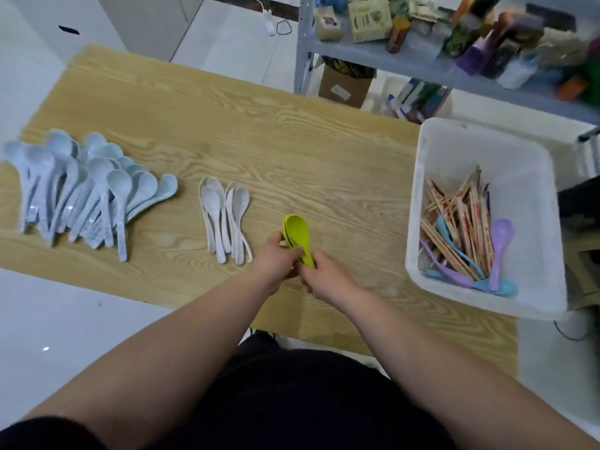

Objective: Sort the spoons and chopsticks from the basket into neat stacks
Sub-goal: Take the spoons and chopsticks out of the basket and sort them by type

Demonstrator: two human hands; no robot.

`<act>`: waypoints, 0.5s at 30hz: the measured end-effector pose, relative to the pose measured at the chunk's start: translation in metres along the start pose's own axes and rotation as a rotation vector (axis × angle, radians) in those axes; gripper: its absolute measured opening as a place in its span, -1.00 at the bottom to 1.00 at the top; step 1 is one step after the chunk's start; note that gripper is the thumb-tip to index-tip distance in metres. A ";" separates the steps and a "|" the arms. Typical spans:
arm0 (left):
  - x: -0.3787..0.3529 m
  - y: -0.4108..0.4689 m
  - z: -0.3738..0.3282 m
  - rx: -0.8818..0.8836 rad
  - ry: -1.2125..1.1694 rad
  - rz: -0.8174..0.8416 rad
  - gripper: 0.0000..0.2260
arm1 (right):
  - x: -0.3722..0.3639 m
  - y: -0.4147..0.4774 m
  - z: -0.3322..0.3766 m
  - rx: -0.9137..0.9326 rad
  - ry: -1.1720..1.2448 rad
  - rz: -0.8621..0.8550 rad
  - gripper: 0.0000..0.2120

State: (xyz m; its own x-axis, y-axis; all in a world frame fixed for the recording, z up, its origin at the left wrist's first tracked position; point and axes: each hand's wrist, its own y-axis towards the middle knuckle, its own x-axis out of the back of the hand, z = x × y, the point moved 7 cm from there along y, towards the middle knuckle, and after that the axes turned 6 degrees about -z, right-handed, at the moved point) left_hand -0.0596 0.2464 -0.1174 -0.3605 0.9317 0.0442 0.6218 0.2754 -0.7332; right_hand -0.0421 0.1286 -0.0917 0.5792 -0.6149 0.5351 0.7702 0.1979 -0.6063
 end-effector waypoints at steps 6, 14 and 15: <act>0.024 0.045 -0.022 -0.114 0.293 -0.017 -0.72 | -0.019 0.046 -0.004 -0.112 -0.079 -0.125 -0.74; 0.017 0.040 -0.031 -0.370 0.816 0.035 -0.59 | -0.009 0.056 -0.012 -0.101 -0.218 -0.234 -0.43; 0.015 0.038 -0.028 -0.370 0.826 0.073 -0.54 | -0.011 0.054 -0.011 -0.095 -0.249 -0.204 -0.40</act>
State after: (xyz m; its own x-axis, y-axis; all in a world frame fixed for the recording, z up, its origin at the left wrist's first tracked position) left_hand -0.0225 0.2776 -0.1257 0.2134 0.7840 0.5830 0.8585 0.1343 -0.4948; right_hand -0.0097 0.1375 -0.1372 0.4721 -0.4269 0.7713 0.8555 0.0107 -0.5177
